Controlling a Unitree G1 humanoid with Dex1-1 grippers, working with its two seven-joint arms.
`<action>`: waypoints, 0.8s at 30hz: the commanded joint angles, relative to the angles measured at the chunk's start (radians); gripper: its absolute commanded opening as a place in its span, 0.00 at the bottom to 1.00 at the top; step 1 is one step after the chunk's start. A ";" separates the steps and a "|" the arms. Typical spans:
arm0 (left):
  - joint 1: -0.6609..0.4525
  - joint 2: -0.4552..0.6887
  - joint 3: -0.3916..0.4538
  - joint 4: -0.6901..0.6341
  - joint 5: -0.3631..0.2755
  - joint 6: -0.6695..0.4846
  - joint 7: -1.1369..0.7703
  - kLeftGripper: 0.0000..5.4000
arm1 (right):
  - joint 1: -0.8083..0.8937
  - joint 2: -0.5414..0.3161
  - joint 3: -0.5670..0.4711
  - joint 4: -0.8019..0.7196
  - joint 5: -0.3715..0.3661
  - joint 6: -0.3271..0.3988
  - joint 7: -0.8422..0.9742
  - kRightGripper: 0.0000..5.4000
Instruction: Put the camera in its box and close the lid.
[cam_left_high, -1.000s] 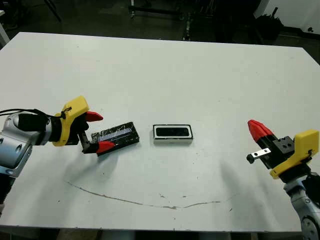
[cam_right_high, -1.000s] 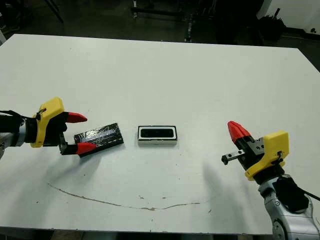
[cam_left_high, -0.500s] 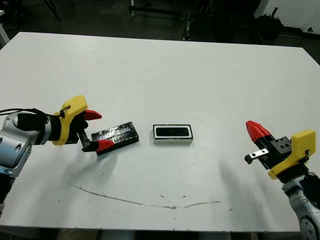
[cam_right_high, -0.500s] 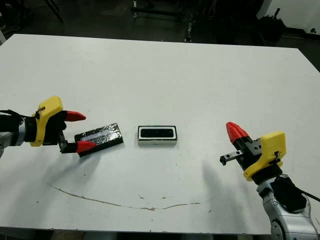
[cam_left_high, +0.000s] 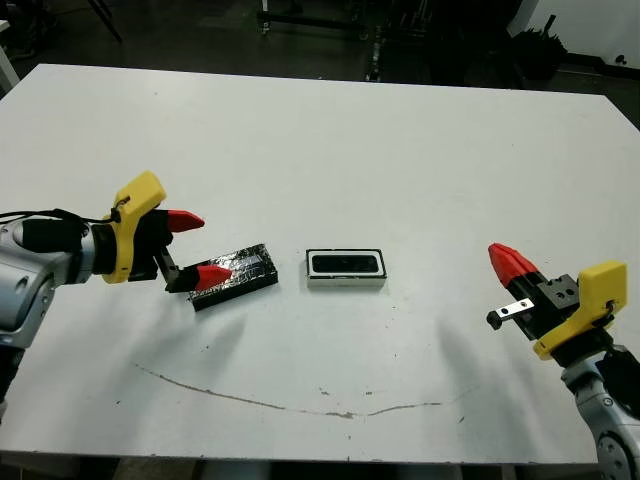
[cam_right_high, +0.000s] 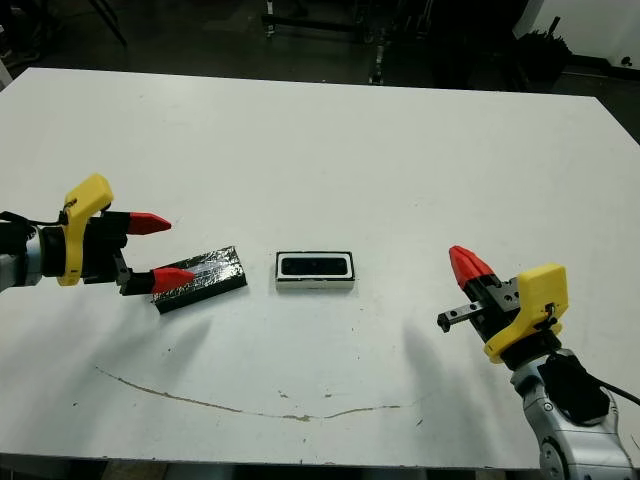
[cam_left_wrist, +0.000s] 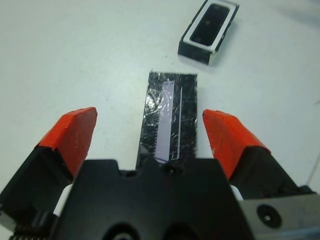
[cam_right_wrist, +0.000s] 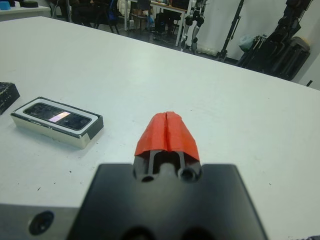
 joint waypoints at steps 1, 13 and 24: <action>-0.023 0.020 0.000 -0.012 0.003 0.005 -0.007 1.00 | 0.011 -0.006 0.002 0.002 0.005 -0.006 0.001 0.00; -0.042 0.026 -0.058 0.005 0.080 -0.072 -0.026 1.00 | 0.023 -0.008 0.004 -0.004 0.018 -0.006 0.003 0.00; -0.037 0.022 -0.087 0.000 0.084 -0.062 -0.044 1.00 | 0.025 -0.002 0.010 -0.004 0.015 -0.013 -0.002 0.00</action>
